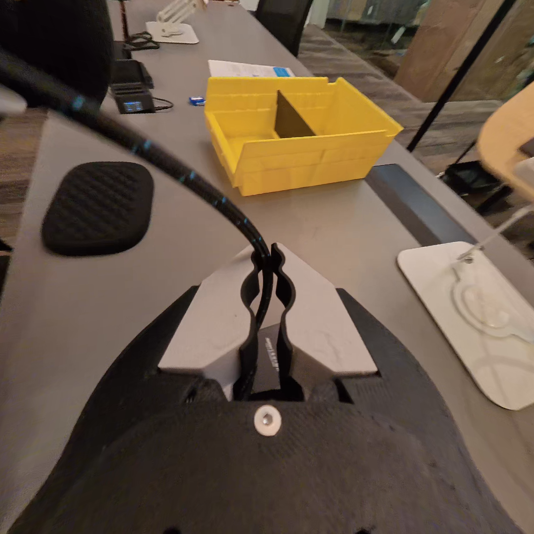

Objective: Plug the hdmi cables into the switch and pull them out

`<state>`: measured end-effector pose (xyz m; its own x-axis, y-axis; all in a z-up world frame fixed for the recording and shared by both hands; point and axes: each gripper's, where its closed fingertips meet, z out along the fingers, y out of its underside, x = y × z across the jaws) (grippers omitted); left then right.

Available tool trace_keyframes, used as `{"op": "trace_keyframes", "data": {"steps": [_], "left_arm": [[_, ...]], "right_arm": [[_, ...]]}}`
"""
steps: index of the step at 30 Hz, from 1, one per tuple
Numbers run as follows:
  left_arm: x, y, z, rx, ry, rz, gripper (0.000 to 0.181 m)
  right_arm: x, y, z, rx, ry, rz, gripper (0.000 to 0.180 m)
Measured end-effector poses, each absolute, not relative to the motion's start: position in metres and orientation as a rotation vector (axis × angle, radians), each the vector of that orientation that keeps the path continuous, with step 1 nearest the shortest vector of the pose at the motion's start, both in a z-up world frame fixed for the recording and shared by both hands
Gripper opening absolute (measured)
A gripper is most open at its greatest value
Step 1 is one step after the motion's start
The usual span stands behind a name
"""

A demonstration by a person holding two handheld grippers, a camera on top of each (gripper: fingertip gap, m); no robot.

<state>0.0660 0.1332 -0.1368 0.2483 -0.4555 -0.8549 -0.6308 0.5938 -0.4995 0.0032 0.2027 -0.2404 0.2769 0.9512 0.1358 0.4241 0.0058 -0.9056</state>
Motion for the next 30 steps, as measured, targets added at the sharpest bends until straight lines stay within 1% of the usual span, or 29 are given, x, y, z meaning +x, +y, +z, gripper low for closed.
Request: {"op": "trace_keyframes", "data": {"steps": [4, 7, 9, 20, 26, 30], "left_arm": [[0.034, 0.158, -0.113, -1.228, 1.154, -0.246, 0.000], [0.023, 0.164, -0.104, -1.335, 1.034, -0.594, 0.001], [0.021, 0.164, -0.104, -1.375, 1.002, -0.753, 0.002], [0.025, 0.147, -0.104, -1.418, 0.956, -1.270, 0.006], [0.060, 0.094, -0.134, -1.417, 1.200, -1.454, 0.011], [0.071, 0.076, -0.152, -1.418, 1.265, -1.520, 0.012]], "right_arm": [[0.013, 0.213, -0.226, -1.491, -1.305, 0.483, 0.001], [0.015, 0.216, -0.221, -1.444, -1.321, 0.362, 0.001], [0.015, 0.217, -0.223, -1.426, -1.348, 0.291, 0.001], [0.019, 0.222, -0.224, -1.404, -1.338, 0.239, 0.000], [0.023, 0.227, -0.221, -1.392, -1.299, 0.223, 0.001], [0.027, 0.227, -0.210, -1.360, -1.254, 0.218, 0.002]]}}
